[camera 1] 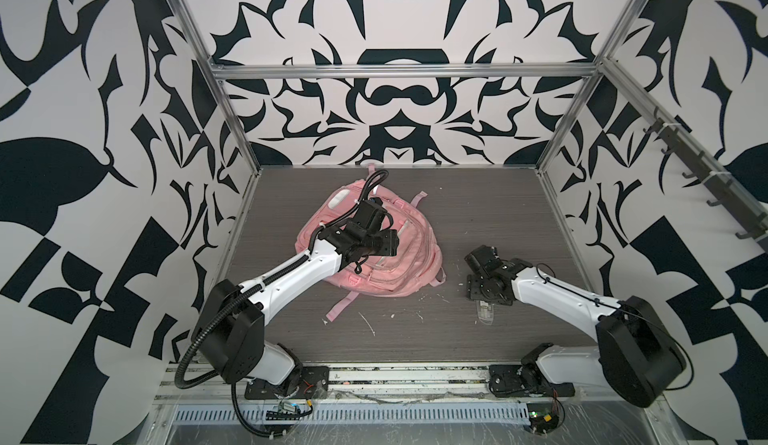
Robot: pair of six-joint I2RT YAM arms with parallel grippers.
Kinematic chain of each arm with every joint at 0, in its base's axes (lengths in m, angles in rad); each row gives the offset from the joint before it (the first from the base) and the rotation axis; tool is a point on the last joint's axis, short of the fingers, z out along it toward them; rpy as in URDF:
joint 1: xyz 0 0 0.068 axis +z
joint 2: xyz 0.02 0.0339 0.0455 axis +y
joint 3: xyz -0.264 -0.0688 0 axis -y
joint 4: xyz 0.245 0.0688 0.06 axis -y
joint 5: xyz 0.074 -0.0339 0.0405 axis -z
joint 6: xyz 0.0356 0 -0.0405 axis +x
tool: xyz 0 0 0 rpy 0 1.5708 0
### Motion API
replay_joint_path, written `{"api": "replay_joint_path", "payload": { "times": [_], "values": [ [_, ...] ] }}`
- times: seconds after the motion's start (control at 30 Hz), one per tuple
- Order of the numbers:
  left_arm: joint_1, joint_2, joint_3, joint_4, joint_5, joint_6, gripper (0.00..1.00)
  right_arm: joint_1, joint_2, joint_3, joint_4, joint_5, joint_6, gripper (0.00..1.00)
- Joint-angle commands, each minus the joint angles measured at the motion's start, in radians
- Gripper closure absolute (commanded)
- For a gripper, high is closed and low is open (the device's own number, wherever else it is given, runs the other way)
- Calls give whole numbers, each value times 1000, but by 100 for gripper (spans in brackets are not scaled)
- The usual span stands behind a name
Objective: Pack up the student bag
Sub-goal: 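Release the bag and grasp the clear ruler box with the right gripper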
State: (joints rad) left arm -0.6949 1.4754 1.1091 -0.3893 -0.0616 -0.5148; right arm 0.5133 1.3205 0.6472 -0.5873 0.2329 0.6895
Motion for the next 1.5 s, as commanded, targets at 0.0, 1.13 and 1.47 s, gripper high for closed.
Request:
{"api": "replay_joint_path", "payload": {
  "times": [0.0,1.13,1.47],
  "values": [
    [-2,12,20,-31,-13,18,34,-3,25,-12,15,-30,28,25],
    [-63,138,127,-114,-49,90,36,-3,-60,-42,87,-140,54,68],
    [-190,307,319,-302,-267,215,35,-2,-159,15,139,-199,76,76]
  ]
}}
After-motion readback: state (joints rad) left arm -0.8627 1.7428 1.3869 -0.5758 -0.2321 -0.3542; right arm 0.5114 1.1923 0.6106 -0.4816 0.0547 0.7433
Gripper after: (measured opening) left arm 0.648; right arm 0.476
